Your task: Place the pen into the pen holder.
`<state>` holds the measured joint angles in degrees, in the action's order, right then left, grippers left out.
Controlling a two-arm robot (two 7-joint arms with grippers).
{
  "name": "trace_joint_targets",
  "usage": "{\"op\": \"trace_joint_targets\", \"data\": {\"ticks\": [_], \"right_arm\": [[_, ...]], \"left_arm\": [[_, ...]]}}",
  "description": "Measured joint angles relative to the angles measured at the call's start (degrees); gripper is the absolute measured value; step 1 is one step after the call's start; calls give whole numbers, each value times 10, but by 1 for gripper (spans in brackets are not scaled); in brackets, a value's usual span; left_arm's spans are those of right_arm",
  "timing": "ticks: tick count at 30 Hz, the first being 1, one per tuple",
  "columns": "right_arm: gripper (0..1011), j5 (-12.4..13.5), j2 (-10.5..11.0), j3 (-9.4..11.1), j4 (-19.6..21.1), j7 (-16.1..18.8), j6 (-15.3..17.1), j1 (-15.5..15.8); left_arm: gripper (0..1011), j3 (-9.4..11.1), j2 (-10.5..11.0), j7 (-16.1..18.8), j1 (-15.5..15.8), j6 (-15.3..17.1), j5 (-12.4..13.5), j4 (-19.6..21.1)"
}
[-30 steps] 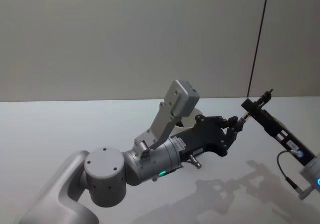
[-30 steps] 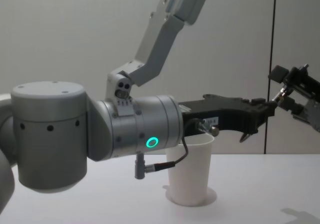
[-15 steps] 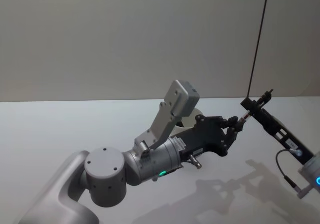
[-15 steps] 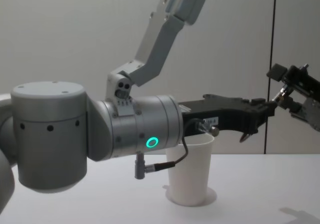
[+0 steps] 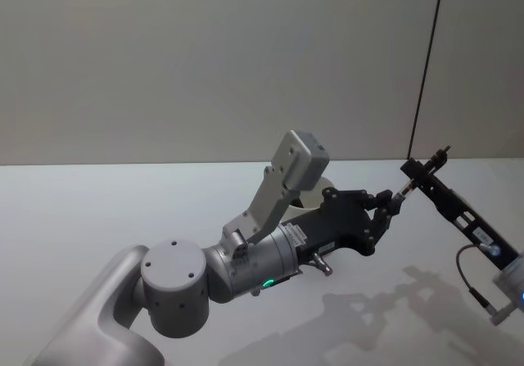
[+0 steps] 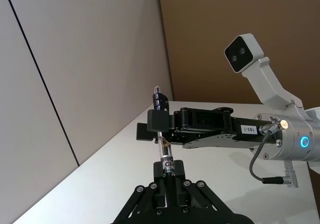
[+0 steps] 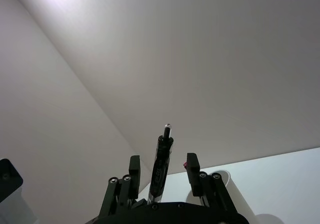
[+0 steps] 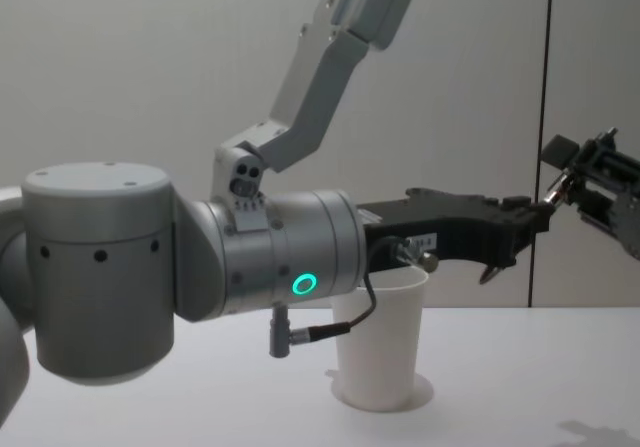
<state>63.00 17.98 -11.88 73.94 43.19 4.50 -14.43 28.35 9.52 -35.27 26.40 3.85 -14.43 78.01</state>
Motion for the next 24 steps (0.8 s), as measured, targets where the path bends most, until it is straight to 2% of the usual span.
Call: {"op": "trace_joint_targets", "data": {"ticks": [10,12,13,24], "right_arm": [[265,9,1,-1,-1,8,-3,0],[228,10,1,-1,-1,9,-4,1],[170,12,2,-1,-1,12,-6,1],[143,19,3,-2,1,16,-14,2]], "left_arm": [[126,0,0,0,0,0,0,0],[126,0,0,0,0,0,0,0],[126,0,0,0,0,0,0,0],[125,0,0,0,0,0,0,0]]}}
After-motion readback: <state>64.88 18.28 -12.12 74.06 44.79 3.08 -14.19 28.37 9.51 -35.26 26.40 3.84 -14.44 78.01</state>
